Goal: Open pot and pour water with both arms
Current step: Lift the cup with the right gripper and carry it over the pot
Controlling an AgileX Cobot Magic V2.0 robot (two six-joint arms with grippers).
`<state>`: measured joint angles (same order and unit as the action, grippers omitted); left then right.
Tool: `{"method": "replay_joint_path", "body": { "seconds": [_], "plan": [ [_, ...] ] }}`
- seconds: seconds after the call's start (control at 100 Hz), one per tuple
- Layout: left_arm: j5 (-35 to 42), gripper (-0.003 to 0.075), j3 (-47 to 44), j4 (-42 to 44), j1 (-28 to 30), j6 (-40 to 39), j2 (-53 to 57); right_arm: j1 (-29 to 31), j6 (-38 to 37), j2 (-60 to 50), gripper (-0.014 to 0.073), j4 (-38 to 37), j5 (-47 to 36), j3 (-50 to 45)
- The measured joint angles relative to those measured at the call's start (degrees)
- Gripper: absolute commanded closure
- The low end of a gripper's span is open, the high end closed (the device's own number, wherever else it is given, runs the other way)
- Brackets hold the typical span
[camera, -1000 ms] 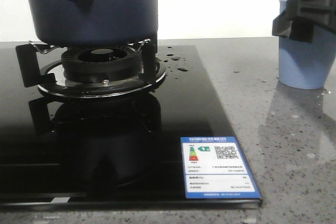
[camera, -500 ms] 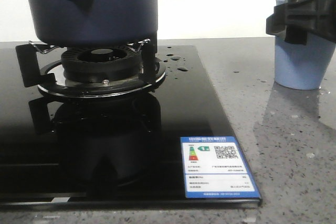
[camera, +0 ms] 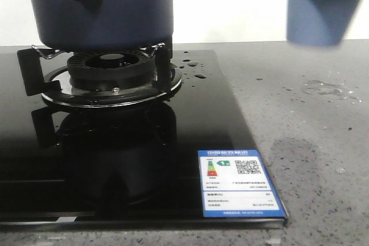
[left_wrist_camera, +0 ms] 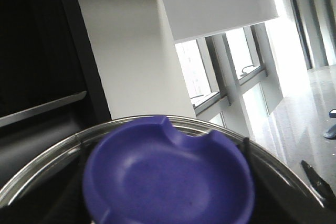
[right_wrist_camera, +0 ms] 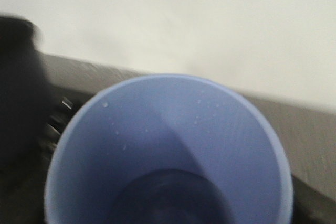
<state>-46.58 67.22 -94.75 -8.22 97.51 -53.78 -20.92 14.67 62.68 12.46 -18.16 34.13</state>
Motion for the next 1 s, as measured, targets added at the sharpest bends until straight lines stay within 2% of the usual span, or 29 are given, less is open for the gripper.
{"method": "replay_joint_path", "body": {
  "seconds": [0.22, 0.46, 0.76, 0.85, 1.0],
  "plan": [
    [1.3, 0.0394, 0.0, 0.3, 0.0, -1.0, 4.4, -3.6, -0.1, 0.5, 0.0379, -10.4, 17.8, 19.4],
    [3.3, 0.0394, 0.1, 0.7, 0.0, -4.4, 7.6, -7.4, -0.1, 9.6, 0.0379, -17.1, 29.4, 37.2],
    [4.0, 0.0394, 0.1, 1.9, 0.0, -5.7, 10.0, -13.1, 5.8, 21.5, 0.0379, -20.6, 33.0, 48.3],
    [4.0, 0.0394, 0.1, 2.3, 0.0, -6.8, 10.1, -15.5, 6.9, 24.2, 0.0379, -25.4, 33.5, 50.0],
    [4.0, 0.0394, 0.1, 3.2, 0.0, -8.2, 10.1, -19.0, 7.3, 27.8, 0.0379, -39.0, 33.5, 50.4]
  ]
}}
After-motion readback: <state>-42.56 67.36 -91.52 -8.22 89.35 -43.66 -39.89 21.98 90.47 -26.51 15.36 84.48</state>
